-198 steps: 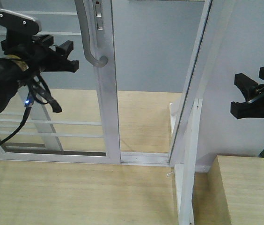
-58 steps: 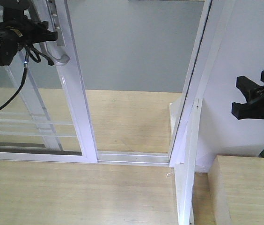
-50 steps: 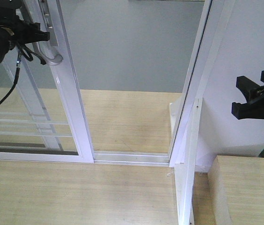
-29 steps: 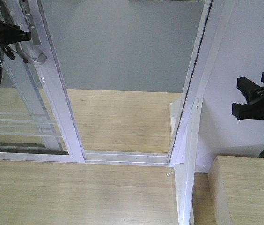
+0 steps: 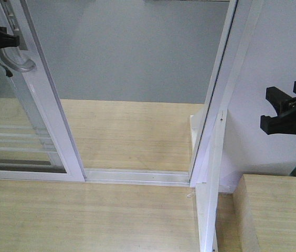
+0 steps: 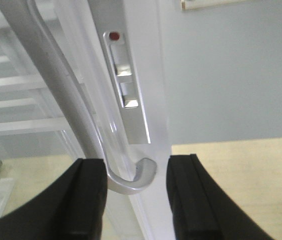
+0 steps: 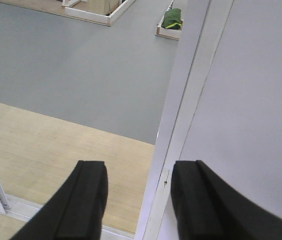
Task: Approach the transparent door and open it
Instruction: 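Push the handle with the left gripper, sliding the door further open, then release the handle and withdraw the left gripper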
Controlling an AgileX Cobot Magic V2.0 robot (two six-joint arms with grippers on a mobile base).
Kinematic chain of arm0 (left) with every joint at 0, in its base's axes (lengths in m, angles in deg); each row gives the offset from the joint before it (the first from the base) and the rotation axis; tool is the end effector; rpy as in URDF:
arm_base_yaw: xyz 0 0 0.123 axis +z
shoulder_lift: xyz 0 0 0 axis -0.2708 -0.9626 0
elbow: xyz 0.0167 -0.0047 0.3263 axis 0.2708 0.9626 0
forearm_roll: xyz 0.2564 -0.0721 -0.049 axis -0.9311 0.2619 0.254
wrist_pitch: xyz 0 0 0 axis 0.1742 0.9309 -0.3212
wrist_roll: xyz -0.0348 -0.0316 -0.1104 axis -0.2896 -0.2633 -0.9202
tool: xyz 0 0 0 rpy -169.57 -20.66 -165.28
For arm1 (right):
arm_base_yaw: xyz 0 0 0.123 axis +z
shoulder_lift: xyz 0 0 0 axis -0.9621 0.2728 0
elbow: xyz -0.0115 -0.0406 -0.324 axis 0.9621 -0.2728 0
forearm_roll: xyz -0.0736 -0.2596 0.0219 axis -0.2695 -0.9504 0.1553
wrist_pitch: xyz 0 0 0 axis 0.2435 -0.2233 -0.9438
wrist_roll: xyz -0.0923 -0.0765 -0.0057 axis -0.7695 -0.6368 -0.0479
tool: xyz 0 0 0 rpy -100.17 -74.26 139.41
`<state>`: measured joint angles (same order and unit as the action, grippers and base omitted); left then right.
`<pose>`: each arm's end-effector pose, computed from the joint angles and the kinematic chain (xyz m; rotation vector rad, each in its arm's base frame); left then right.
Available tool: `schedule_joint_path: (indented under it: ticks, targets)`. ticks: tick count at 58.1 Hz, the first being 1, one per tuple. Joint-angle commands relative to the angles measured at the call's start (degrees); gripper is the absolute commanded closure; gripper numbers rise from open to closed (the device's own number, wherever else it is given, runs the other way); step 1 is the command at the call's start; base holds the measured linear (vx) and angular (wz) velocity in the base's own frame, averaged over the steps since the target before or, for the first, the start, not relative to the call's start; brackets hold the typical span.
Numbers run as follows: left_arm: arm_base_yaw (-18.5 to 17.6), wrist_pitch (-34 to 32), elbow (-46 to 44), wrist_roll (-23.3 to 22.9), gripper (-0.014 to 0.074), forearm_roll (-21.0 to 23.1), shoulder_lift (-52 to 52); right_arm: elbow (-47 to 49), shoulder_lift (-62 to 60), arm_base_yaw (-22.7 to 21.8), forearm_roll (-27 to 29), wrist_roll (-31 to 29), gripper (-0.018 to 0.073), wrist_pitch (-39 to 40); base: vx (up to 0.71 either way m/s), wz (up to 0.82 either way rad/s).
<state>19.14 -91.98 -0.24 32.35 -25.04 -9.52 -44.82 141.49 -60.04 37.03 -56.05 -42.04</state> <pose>0.4379 0.0255 0.3093 0.0894 1.9224 0.1333 0.2051 0.0444 0.3106 -0.2853 1.8955 0.0481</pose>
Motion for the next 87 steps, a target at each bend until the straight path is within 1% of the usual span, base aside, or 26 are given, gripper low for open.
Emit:
schedule_joint_path:
  ticks: [1, 11, 18, 27, 36, 42, 46, 51, 54, 58, 62, 66, 75, 80, 87]
  targets:
    - [-0.06, -8.47, 5.63, -1.59, 0.0189, 0.35, 10.29, 1.57, -0.68, -0.22, -0.49, -0.19, 0.0184, 2.48, 0.00, 0.00]
    - [-0.06, -7.85, 17.86, -6.97, 0.0189, 0.70, 26.07, 1.57, -0.68, -0.22, -0.49, -0.19, 0.0184, -0.63, 0.00, 0.00]
    - [-0.06, -5.22, 24.13, -7.39, 0.0189, 0.70, 37.22, 1.57, -0.68, -0.22, -0.49, -0.19, 0.0184, -1.09, 0.00, 0.00]
    - [-0.06, -4.86, 29.26, -7.39, 0.0189, 0.70, 48.75, 1.57, -0.68, -0.22, -0.49, -0.19, 0.0184, -1.09, 0.00, 0.00]
    - [-0.06, -4.20, 30.51, -7.39, 0.0189, 0.70, 56.68, 1.57, -0.68, -0.22, -0.49, -0.19, 0.0184, -1.09, 0.00, 0.00]
    - [-0.06, -4.42, 30.82, -7.39, 0.0189, 0.70, 60.12, 1.57, -0.68, -0.22, -0.49, -0.19, 0.0184, -1.17, 0.00, 0.00]
    - [0.09, -4.54, 31.03, -5.43, 0.0189, -0.89, 62.39, 1.57, -0.68, -0.22, -0.49, -0.19, 0.0184, -1.17, 0.00, 0.00]
    - [-0.05, -4.76, 31.92, -5.45, 0.0189, -0.74, 65.13, 1.57, -0.68, -0.22, -0.49, -0.19, 0.0184, -1.08, 0.00, 0.00]
    - [-0.05, -5.44, 33.67, -6.44, 0.0189, 0.25, 67.11, 1.57, -0.68, -0.22, -0.49, -0.19, 0.0184, -0.91, 0.00, 0.00]
    - [-0.05, -7.02, 36.88, -6.44, 0.0194, 2.28, 69.57, 1.57, -0.68, -0.22, -0.49, -0.19, 0.0184, -0.97, 0.00, 0.00]
    - [-0.05, -7.07, 40.93, -6.44, 0.0237, 3.25, 72.66, 1.57, -0.68, -0.22, -0.49, -0.19, 0.0184, -0.97, 0.00, 0.00]
    - [-0.05, -7.10, 45.53, -6.44, 0.0321, 3.73, 76.35, 1.57, -0.68, -0.22, -0.49, -0.19, 0.0184, -0.97, 0.00, 0.00]
    - [-0.05, -7.29, 55.60, -6.24, 0.0605, 3.73, 84.75, 1.57, -0.68, -0.22, -0.49, -0.19, 0.0184, -0.97, 0.00, 0.00]
    - [-0.05, -7.29, 61.06, -5.85, 0.0605, 4.27, 89.05, 1.57, -0.68, -0.22, -0.49, -0.19, 0.0184, -1.02, 0.00, 0.00]
    - [-0.05, -7.29, 68.61, -6.03, 0.0605, 7.36, 95.10, 1.57, -0.68, -0.22, -0.49, -0.19, 0.0184, -1.02, 0.00, 0.00]
